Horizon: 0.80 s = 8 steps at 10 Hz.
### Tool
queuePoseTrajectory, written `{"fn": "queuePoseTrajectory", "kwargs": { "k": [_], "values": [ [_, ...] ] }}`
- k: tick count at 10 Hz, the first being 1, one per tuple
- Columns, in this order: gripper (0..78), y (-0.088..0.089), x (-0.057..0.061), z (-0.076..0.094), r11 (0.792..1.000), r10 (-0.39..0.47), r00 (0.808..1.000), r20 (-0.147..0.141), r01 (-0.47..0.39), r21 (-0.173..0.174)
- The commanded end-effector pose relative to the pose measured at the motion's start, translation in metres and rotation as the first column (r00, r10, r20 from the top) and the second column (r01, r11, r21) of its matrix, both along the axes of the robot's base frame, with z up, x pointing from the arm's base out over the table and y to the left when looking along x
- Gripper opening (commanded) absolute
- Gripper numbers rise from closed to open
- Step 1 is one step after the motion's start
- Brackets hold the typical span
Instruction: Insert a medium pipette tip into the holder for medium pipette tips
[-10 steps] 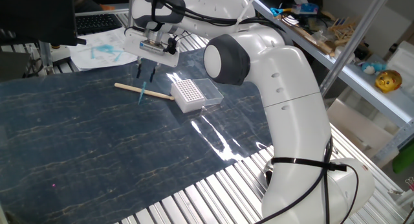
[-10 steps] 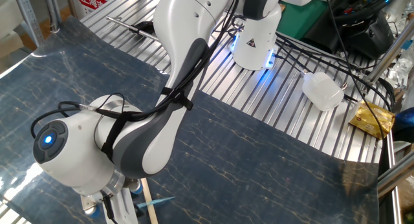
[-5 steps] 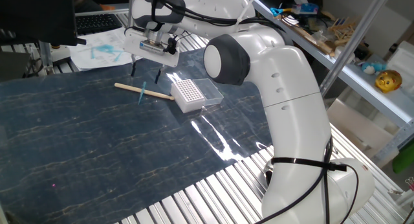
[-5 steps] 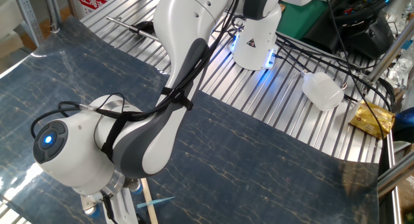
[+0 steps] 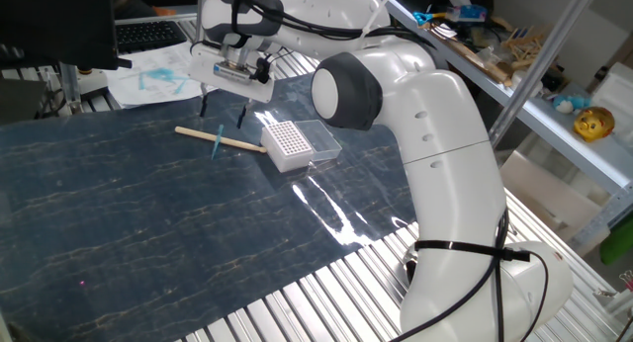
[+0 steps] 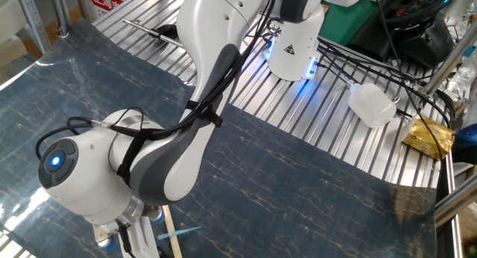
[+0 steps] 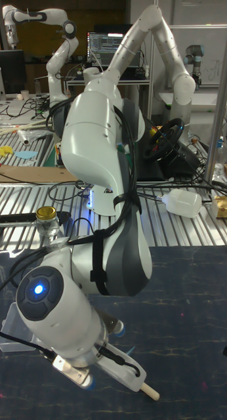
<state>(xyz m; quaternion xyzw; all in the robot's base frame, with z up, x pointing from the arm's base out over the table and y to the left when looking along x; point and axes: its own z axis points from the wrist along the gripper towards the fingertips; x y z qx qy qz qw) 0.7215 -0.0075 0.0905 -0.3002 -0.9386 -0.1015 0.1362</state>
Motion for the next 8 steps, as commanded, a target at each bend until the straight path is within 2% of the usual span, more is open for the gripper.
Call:
{"fn": "queuePoseTrajectory", "kwargs": {
  "k": [1, 3, 8],
  "values": [
    [77.4, 0.0032, 0.0051, -0.0128, 1.0, -0.025, 0.999, -0.037, 0.024, -0.011],
    [77.4, 0.0033, 0.0043, -0.0153, 1.0, -0.026, 0.999, -0.043, 0.025, -0.011],
    [77.4, 0.0043, 0.0048, -0.0193, 1.0, -0.026, 0.996, -0.088, 0.025, -0.007]
  ]
}}
